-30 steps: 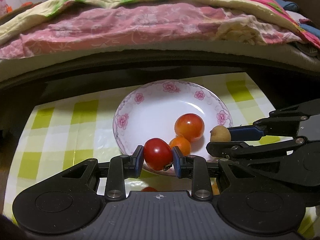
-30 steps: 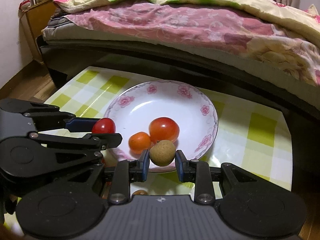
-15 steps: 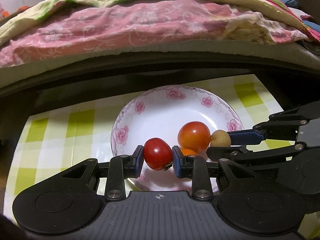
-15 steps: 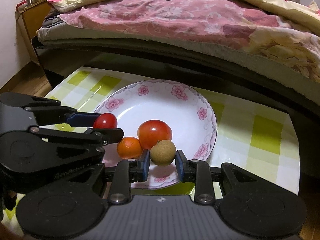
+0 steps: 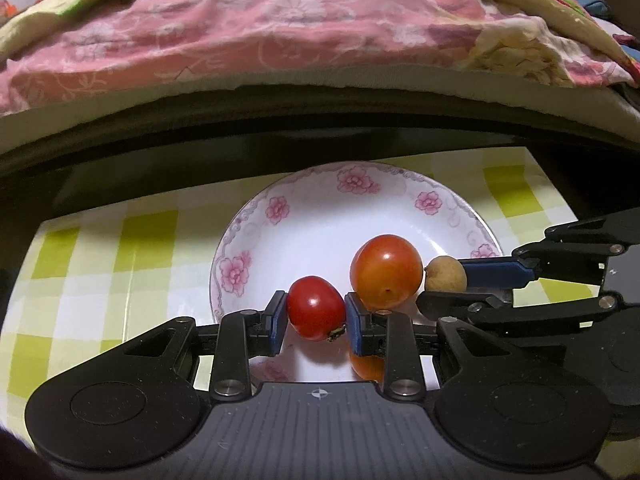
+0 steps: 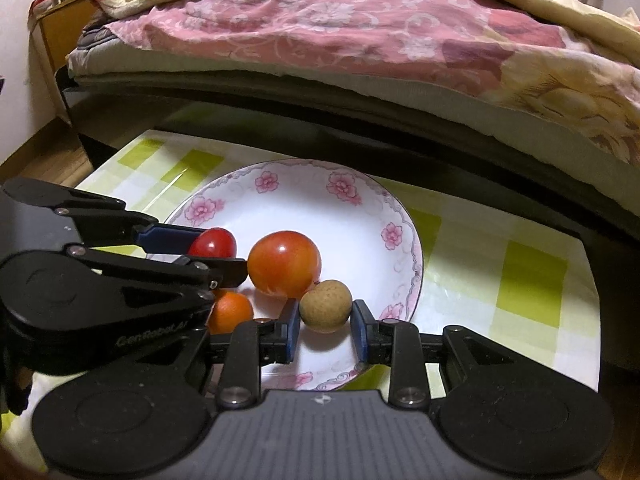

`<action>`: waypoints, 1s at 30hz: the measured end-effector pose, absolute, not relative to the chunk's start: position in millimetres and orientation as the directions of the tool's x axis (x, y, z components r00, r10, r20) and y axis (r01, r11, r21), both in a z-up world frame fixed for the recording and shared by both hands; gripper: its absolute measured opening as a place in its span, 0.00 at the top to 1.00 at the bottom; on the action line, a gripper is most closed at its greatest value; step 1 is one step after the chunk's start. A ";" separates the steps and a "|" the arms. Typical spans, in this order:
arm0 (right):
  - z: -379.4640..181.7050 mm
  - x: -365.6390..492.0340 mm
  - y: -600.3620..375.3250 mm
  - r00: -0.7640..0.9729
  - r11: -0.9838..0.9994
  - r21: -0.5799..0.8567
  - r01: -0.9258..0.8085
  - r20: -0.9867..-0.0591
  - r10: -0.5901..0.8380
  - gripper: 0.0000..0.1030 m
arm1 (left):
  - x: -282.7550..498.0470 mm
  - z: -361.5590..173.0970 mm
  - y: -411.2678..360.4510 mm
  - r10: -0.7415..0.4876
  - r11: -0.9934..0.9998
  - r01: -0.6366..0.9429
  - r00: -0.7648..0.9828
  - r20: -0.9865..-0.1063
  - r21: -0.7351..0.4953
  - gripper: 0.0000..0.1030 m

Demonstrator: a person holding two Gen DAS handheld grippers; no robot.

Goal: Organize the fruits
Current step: 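Carry the cherry tomato and longan onto the plate and open both tools, then withdraw both open tools from the plate toward the remaining fruit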

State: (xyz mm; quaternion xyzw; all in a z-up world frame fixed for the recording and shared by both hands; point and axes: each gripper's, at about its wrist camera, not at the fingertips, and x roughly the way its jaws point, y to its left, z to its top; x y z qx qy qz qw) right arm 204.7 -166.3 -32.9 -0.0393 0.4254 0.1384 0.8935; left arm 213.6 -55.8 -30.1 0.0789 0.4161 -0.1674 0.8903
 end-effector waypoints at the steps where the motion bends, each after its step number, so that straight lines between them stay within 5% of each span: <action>1: -33.2 204.9 -165.7 0.598 0.958 0.047 -0.284 -0.772 0.215 0.69 | 213.2 -29.8 -55.8 -0.228 0.932 0.362 0.599 -0.767 0.007 0.64; 12: -22.5 200.0 -166.1 0.624 0.956 0.038 -0.292 -0.749 0.221 0.69 | 205.8 -12.9 -48.9 -0.208 0.940 0.340 0.630 -0.748 0.024 0.51; 30: 4.4 157.0 -162.0 0.640 0.951 0.044 -0.305 -0.730 0.239 0.66 | 158.2 9.7 -41.7 -0.221 0.938 0.347 0.630 -0.745 0.016 0.50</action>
